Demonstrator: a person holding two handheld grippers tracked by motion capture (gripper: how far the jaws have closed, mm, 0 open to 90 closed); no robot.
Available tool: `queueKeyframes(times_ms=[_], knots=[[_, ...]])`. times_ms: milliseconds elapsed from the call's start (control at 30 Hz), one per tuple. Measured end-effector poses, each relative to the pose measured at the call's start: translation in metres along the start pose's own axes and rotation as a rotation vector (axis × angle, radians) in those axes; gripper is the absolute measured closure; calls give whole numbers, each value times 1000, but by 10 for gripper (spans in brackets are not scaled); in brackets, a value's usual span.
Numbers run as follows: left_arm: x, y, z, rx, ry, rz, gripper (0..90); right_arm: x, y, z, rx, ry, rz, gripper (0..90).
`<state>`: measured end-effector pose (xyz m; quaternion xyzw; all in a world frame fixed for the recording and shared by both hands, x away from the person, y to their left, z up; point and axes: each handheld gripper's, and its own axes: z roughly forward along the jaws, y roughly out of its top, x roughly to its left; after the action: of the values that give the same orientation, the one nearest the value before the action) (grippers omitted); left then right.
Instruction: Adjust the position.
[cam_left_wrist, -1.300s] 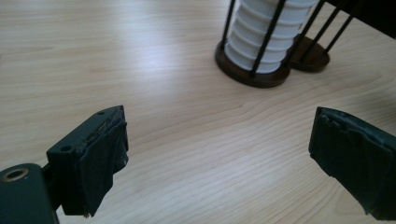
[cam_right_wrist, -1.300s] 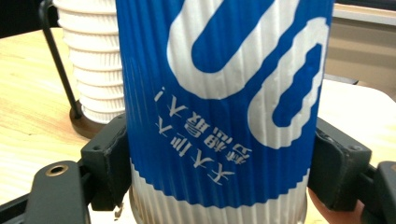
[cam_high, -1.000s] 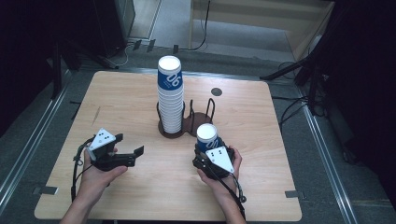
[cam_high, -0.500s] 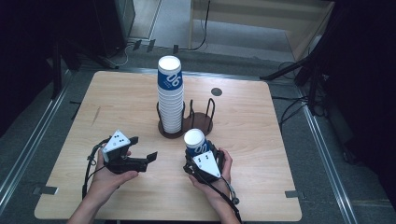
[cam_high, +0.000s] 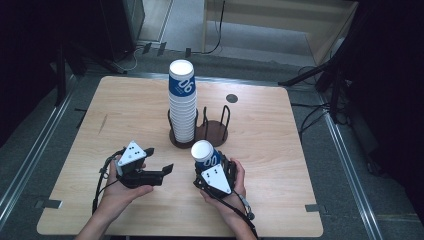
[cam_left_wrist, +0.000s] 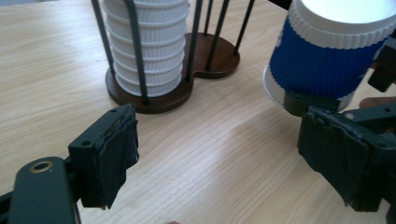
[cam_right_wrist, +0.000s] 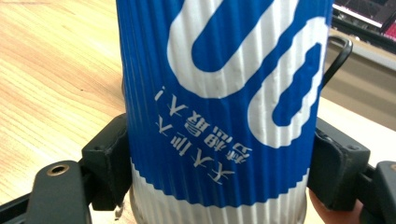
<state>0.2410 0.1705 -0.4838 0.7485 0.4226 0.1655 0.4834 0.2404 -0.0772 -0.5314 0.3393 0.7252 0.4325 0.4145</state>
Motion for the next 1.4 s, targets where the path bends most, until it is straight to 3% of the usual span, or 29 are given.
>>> queueKeyframes(times_ms=[300,733,1233,1400], knots=[[-8,1,1,10,-74,27,143,12,-2,2,-11,8,-124,208],[-22,0,7,42,-130,64,148,32,-3,0,-37,34,-298,207],[-23,0,8,67,-158,75,163,48,-6,-1,-65,72,-414,205],[-25,-1,9,80,-167,80,211,52,-6,-3,-75,83,-438,204]])
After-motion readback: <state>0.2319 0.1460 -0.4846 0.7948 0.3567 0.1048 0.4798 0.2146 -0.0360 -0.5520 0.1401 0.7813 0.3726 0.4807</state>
